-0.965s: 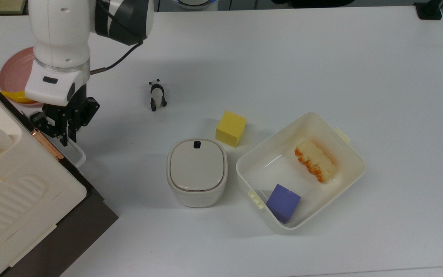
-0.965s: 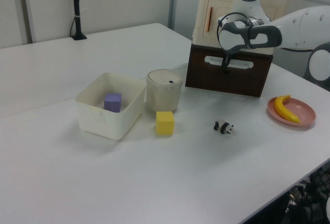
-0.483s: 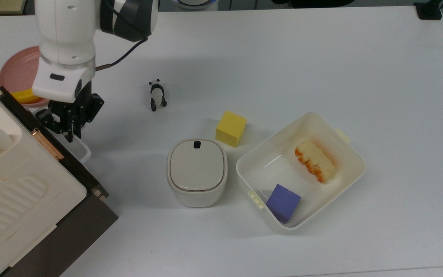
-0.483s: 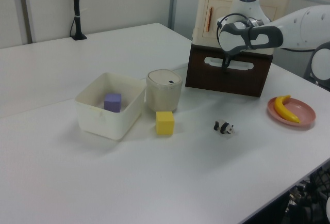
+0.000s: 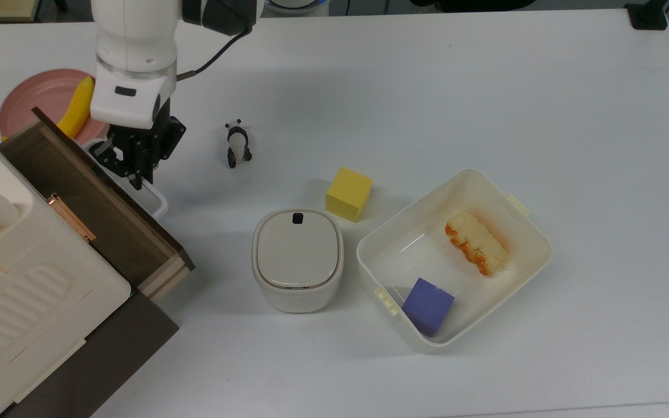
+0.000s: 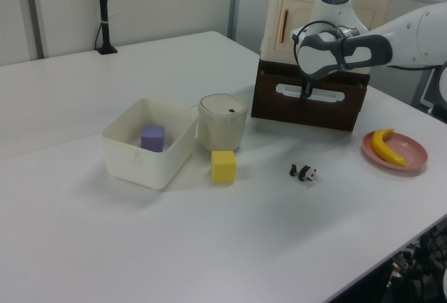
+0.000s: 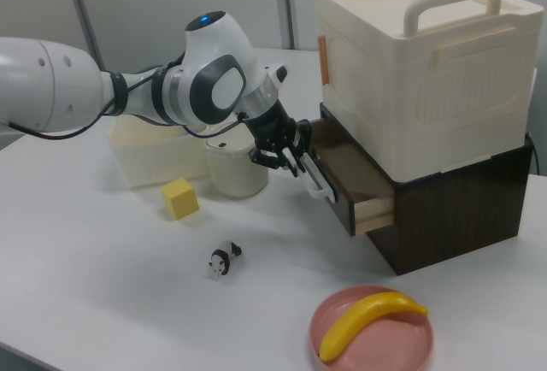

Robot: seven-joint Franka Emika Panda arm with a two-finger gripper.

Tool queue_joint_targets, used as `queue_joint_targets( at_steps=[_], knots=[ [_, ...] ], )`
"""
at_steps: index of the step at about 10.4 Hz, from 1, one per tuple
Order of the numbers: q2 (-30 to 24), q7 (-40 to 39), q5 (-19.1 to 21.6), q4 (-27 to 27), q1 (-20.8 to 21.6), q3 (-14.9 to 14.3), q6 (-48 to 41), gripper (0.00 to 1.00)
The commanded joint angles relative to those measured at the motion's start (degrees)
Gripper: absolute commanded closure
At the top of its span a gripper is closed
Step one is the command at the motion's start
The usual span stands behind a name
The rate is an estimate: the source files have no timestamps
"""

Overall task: Slide the drawer open
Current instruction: 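Pull the handle outward from the drawer unit, sliding the drawer out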

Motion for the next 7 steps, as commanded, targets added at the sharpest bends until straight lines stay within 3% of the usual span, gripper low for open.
queue_joint_targets(
  at_steps=[1, 2, 3, 4, 5, 6, 7],
  knots=[
    [-5.35, 2.39, -0.42, -5.41, 2.66, 0.18, 0.74, 0.87],
    [-5.35, 2.39, -0.42, -5.33, 2.75, 0.18, 0.56, 0.84],
    [-5.35, 2.39, -0.42, -5.24, 2.76, 0.18, 0.47, 0.63],
    [-5.44, 2.48, -0.16, -5.15, 2.76, 0.18, 0.12, 0.34],
    [-6.05, 2.66, 0.11, -5.15, 2.76, 0.26, -0.40, 0.21],
    [-6.32, 4.22, 0.11, -4.89, 2.93, 0.35, -2.76, 0.19],
    [-6.67, 7.63, 0.19, -4.72, 3.54, 1.31, -4.87, 0.07]
  ],
)
